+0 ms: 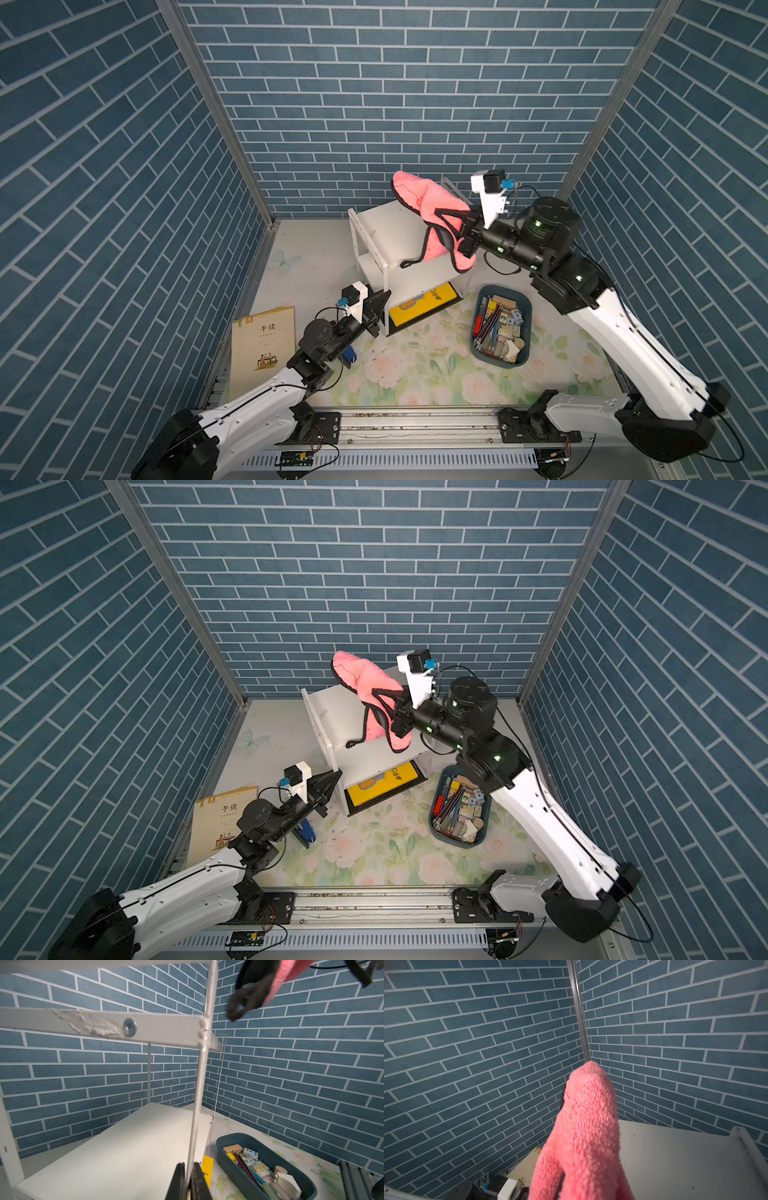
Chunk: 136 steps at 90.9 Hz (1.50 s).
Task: Wipe the bookshelf clean with a cloth
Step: Wipe the dust from the shelf.
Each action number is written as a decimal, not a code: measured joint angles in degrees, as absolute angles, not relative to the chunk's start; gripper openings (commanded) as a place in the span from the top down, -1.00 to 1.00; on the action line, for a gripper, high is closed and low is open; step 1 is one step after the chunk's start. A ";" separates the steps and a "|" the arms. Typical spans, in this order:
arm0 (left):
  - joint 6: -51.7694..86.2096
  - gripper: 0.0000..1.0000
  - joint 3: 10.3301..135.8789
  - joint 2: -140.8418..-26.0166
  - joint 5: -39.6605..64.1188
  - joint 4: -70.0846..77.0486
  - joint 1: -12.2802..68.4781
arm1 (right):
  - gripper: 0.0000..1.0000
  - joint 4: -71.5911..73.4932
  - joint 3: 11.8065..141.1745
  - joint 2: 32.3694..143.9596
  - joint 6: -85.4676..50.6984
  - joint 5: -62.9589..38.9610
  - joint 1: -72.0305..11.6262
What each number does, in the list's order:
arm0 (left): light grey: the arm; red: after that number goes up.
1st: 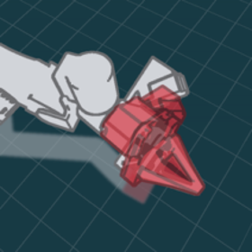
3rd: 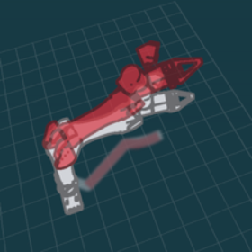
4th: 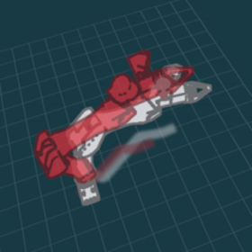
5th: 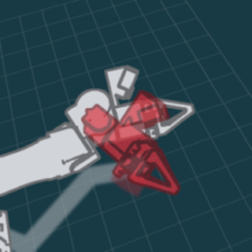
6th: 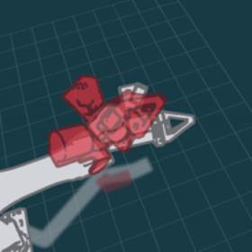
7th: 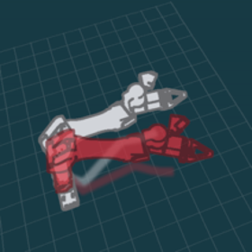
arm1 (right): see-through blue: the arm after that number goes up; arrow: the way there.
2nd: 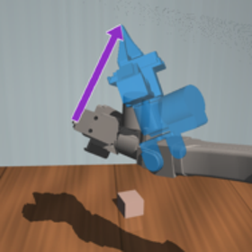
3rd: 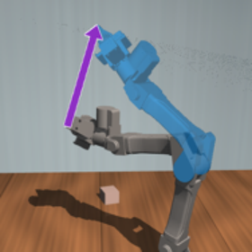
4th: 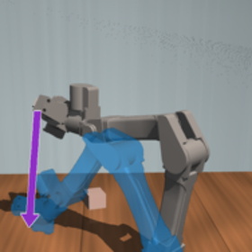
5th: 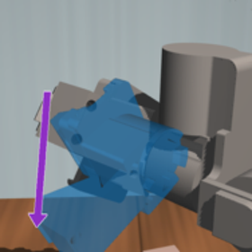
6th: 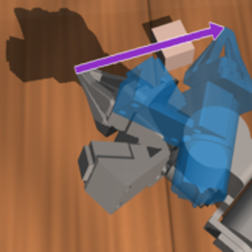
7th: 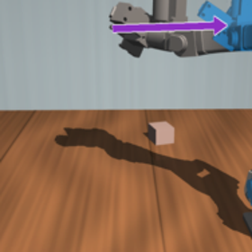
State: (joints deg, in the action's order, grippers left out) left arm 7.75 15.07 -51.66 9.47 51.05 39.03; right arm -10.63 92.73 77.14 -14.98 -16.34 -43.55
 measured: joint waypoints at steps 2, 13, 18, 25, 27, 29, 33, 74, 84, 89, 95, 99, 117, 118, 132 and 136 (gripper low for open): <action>7.77 1.00 15.18 -51.79 9.50 51.11 39.03 | 1.00 -10.26 93.60 79.20 -15.31 -16.03 -43.88; 7.77 1.00 15.51 -51.96 9.56 50.76 39.03 | 1.00 -9.76 97.06 89.54 -16.78 -15.00 -46.30; 7.75 1.00 15.51 -51.92 9.56 50.72 39.03 | 1.00 -10.28 98.72 93.38 -16.97 -14.85 -47.64; 7.73 1.00 15.51 -51.81 9.54 50.52 39.03 | 1.00 -11.66 101.62 97.60 -16.95 -14.92 -49.15; 7.73 1.00 15.51 -51.72 9.54 50.41 39.03 | 1.00 -11.81 102.41 98.30 -16.95 -14.92 -49.36; 7.70 1.00 15.51 -51.66 9.54 50.33 39.03 | 1.00 -12.14 103.20 98.83 -16.88 -14.98 -49.58; 7.70 1.00 15.51 -51.59 9.52 50.24 39.03 | 1.00 -13.19 104.20 99.18 -16.60 -15.03 -49.87; 7.57 1.00 15.59 -51.72 9.13 50.00 39.16 | 1.00 -32.49 99.53 87.83 -4.49 14.11 -47.70; 7.57 1.00 15.77 -51.81 9.10 49.98 39.20 | 1.00 -36.86 100.20 87.09 -0.97 26.74 -45.36; 7.57 1.00 15.77 -51.79 9.02 49.95 39.20 | 1.00 -39.64 102.04 87.13 0.14 29.10 -44.53; 7.57 1.00 15.77 -51.75 8.97 49.87 39.20 | 1.00 -41.80 105.10 86.83 0.93 27.57 -44.23; 7.60 1.00 15.77 -51.72 8.93 49.84 39.20 | 1.00 -41.32 106.72 85.93 1.19 23.88 -44.25; 7.75 1.00 15.79 -52.31 8.99 50.09 39.20 | 1.00 -34.35 112.92 81.10 1.58 13.61 -44.77; 7.75 1.00 15.79 -52.34 9.02 50.13 39.20 | 1.00 -33.76 113.36 81.19 1.58 13.65 -44.75; 8.03 1.00 16.16 -53.21 9.02 50.33 39.20 | 1.00 -27.38 122.69 89.47 2.02 15.49 -41.56; 8.10 1.00 16.62 -53.58 8.86 50.22 39.20 | 1.00 -25.78 126.32 93.43 2.02 16.45 -40.23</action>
State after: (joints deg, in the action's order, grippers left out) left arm 8.10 16.62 -53.58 8.86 50.22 39.20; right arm -25.78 126.32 93.43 2.02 16.45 -40.23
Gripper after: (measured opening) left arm 0.102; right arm 0.092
